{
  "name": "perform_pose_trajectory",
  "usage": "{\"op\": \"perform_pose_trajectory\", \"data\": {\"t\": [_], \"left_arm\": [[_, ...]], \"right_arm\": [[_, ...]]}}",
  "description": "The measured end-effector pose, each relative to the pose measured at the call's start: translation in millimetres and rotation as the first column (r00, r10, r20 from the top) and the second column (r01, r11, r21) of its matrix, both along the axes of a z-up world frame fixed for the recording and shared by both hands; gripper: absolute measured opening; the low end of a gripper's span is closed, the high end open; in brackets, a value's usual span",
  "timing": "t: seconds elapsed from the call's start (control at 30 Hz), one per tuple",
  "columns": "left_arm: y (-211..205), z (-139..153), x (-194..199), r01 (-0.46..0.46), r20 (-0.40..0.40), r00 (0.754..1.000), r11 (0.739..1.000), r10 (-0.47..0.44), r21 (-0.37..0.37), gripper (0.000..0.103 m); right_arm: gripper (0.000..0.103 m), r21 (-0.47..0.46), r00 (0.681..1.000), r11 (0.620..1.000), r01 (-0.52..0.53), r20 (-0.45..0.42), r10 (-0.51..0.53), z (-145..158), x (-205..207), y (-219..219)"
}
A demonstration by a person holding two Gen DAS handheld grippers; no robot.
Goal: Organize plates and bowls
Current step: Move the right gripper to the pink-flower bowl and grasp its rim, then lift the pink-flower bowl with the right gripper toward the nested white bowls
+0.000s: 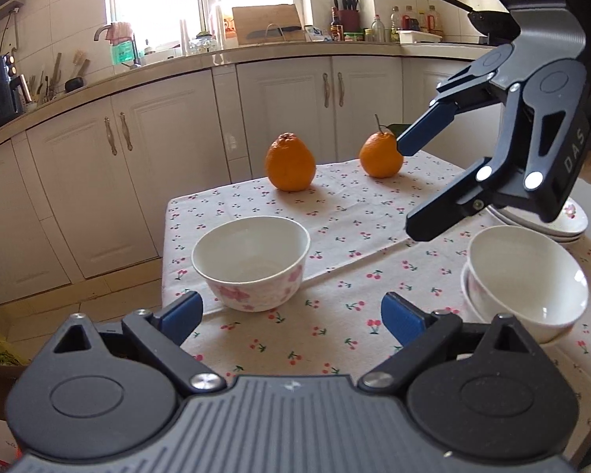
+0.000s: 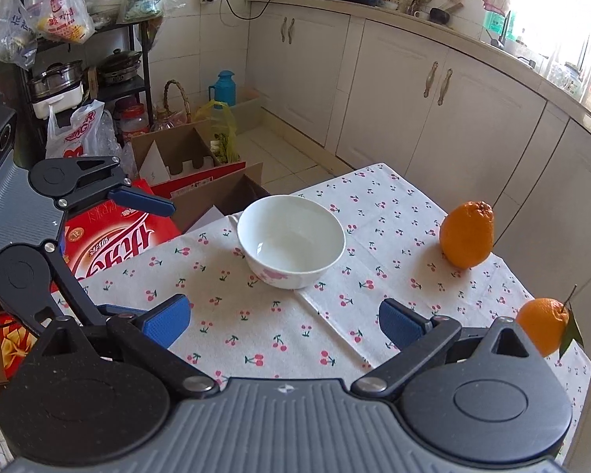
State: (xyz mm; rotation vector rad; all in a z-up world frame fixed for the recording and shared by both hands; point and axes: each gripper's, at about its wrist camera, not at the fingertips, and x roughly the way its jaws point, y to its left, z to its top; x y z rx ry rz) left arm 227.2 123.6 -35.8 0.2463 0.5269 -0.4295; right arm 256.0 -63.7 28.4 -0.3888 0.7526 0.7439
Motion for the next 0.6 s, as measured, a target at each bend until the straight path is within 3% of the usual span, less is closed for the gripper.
{"op": "perform_pose_trajectory", "data": {"t": [0.2,0.6], "left_arm": [[4,-12,31,-0.019,-0.013,1.0,1.0,0.019,0.004,0.097],[2,-35,68,-0.016,-0.036,0.999,1.0,0.016,-0.007,0.096]], "right_arm": [[0.103,0.043,0.998,0.999,-0.023,-0.06,0.026,-8,41,12],[0.101,0.037,0.985,0.999,-0.036,-0.165,0.041,-45,110,40]]}}
